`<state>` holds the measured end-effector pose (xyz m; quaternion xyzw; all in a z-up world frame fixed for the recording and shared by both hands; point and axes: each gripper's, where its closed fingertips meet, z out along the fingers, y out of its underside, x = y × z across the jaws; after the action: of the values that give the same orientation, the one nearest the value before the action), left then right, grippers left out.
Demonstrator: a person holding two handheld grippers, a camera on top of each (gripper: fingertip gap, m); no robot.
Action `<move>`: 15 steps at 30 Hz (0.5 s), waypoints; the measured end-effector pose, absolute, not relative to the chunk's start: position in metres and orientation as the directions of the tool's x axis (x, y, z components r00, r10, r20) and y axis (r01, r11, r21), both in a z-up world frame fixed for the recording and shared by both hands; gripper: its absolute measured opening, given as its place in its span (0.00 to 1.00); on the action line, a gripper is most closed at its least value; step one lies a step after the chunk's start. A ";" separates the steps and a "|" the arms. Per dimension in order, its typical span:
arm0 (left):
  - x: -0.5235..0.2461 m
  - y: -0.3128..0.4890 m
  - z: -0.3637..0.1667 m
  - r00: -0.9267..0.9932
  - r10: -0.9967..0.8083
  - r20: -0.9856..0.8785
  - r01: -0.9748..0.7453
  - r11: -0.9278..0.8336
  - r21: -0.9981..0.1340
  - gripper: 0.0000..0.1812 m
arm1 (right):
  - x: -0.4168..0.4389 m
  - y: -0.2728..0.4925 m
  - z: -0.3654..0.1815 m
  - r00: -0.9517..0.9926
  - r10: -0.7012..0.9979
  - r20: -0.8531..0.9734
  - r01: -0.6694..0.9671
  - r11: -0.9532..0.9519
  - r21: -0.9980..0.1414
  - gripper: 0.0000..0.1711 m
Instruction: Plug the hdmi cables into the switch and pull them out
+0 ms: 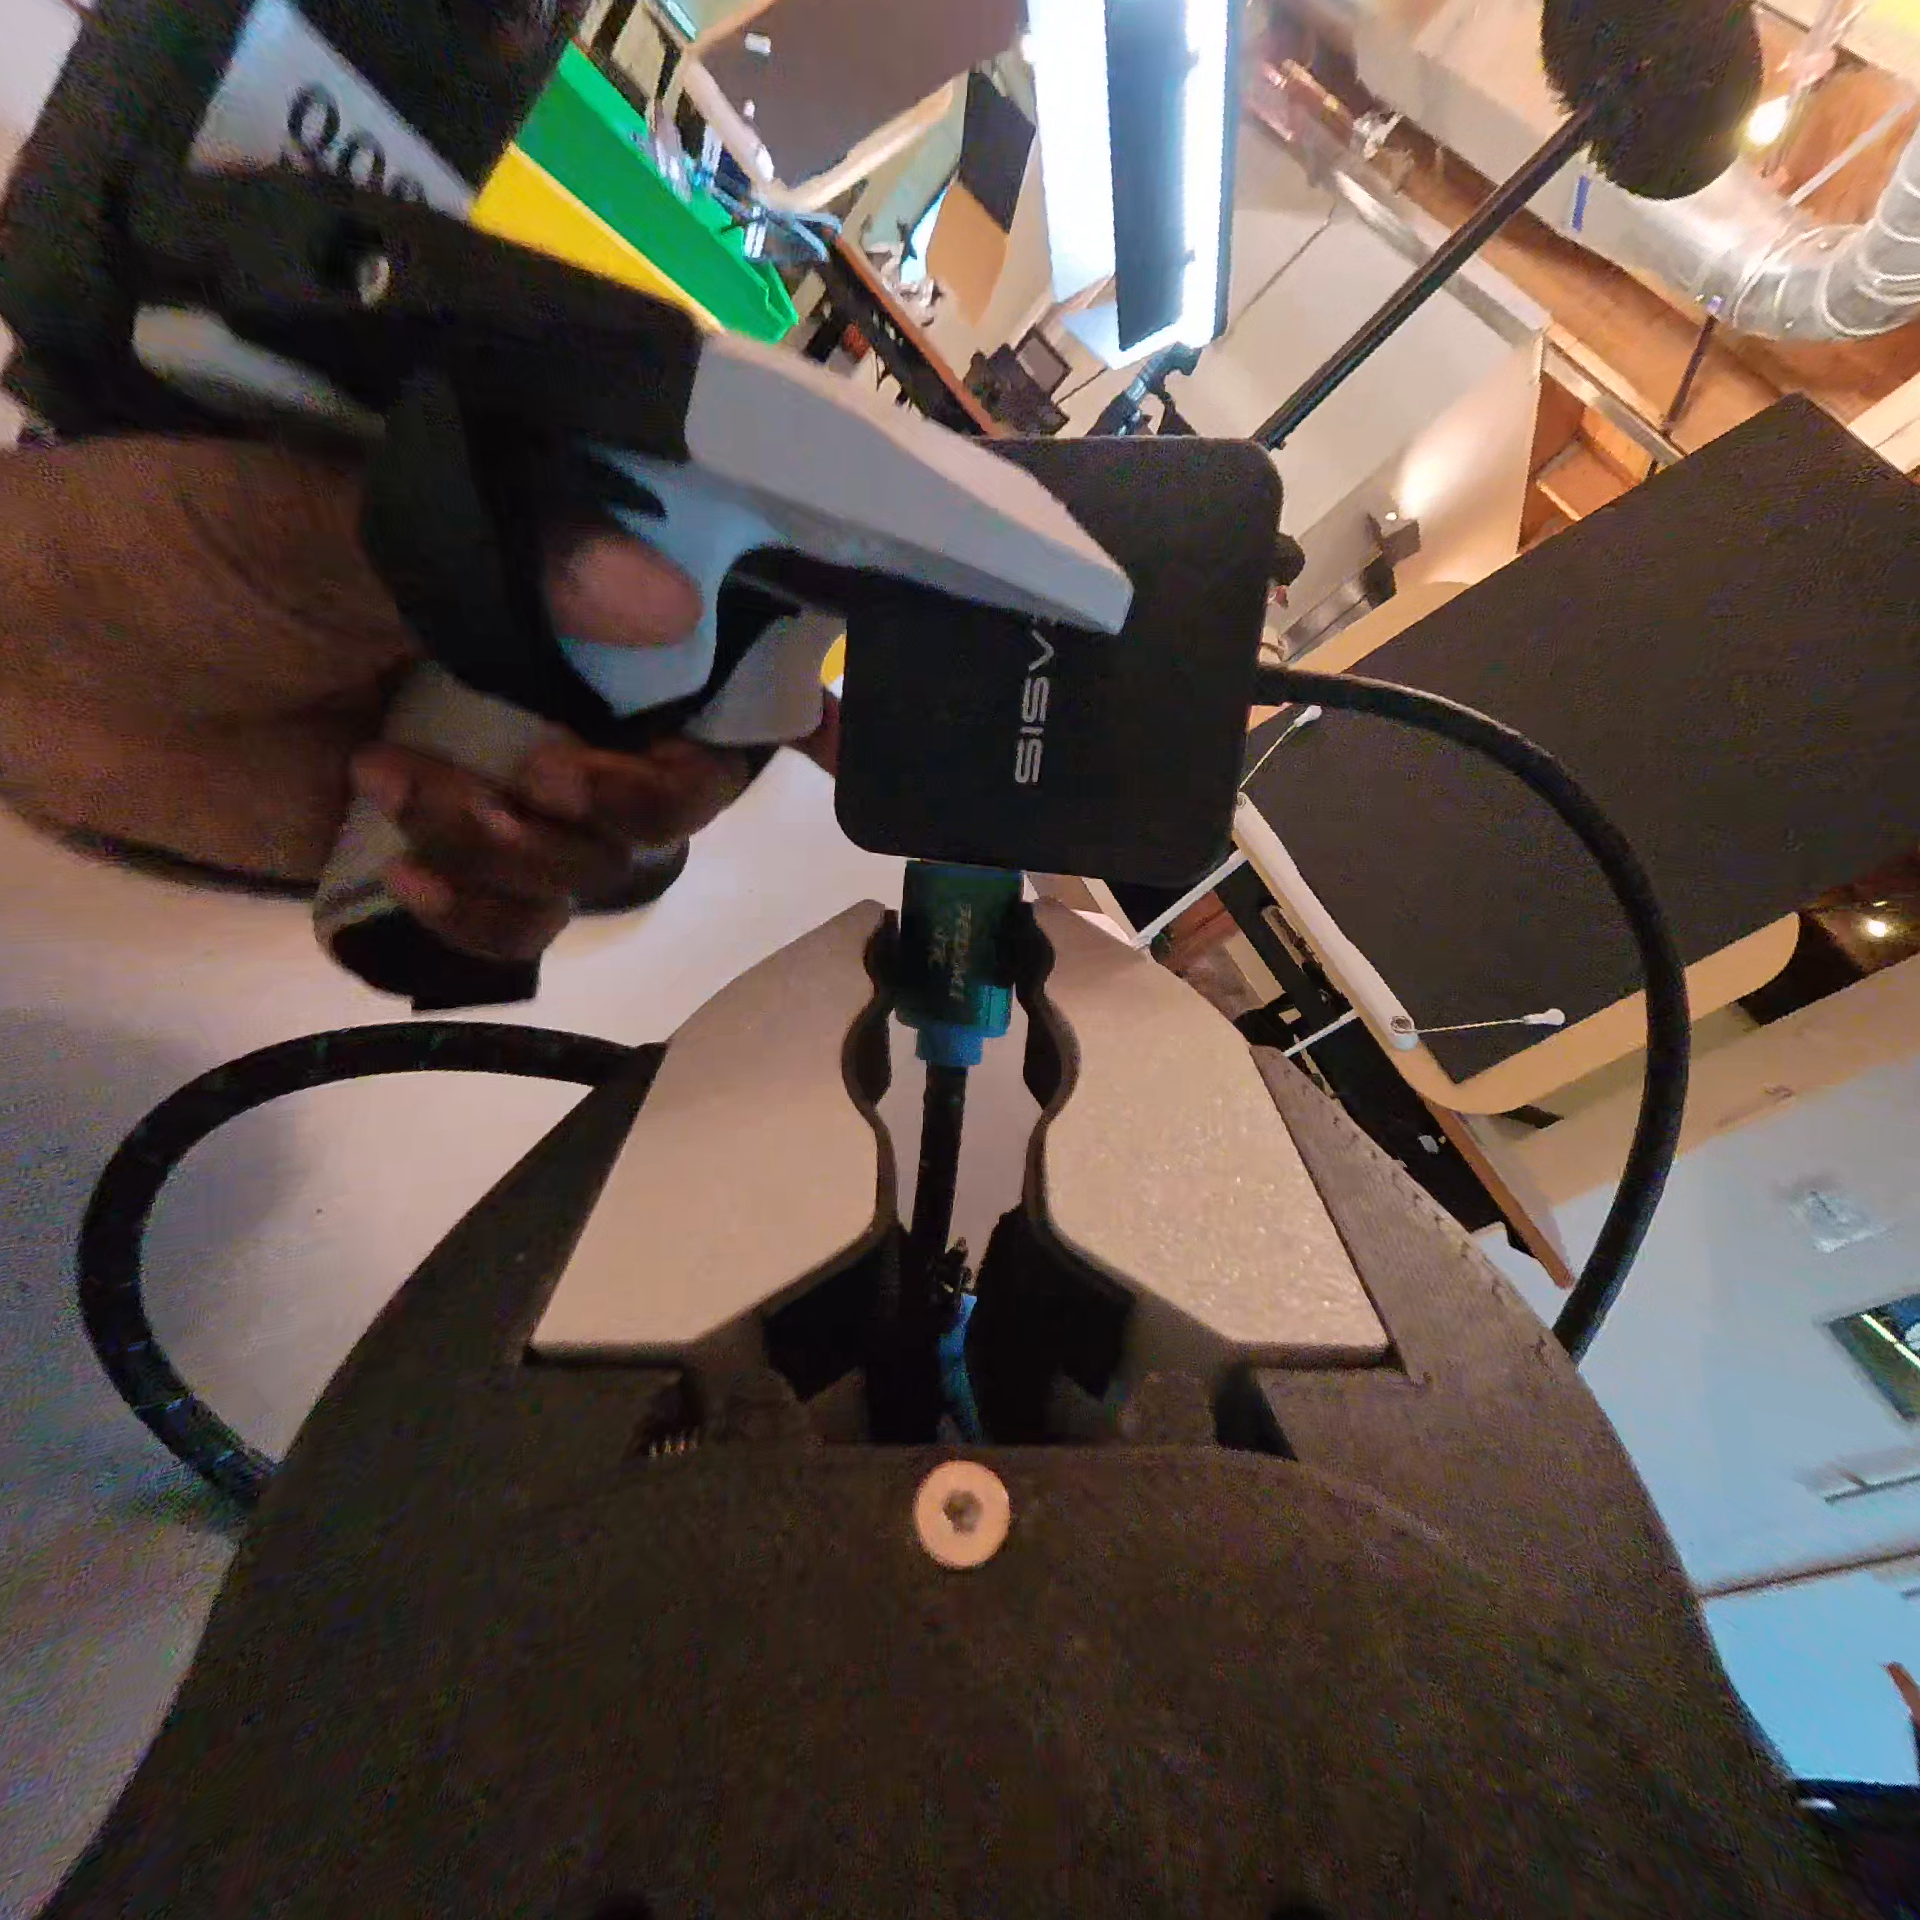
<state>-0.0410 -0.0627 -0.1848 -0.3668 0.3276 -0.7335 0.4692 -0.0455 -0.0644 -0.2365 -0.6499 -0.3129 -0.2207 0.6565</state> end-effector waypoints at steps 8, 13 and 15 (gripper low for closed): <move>-0.039 -0.072 -0.190 -0.300 -0.933 0.199 0.372 -0.306 -0.876 0.07 | -0.057 -0.063 -0.235 0.715 0.132 0.686 0.685 0.063 -0.726 0.13; -0.047 -0.071 -0.179 -0.173 -0.976 0.129 0.435 -0.193 -0.879 0.07 | -0.062 -0.059 -0.225 0.687 0.038 0.726 0.723 0.065 -0.688 0.13; -0.049 -0.071 -0.178 -0.152 -0.982 0.113 0.435 -0.169 -0.884 0.07 | -0.063 -0.060 -0.224 0.673 0.037 0.738 0.736 0.065 -0.674 0.13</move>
<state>-0.0488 -0.0715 -0.1780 -0.3754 0.3642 -0.6660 0.5319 -0.0626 -0.0600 -0.2244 -0.6309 -0.3062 -0.2637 0.6624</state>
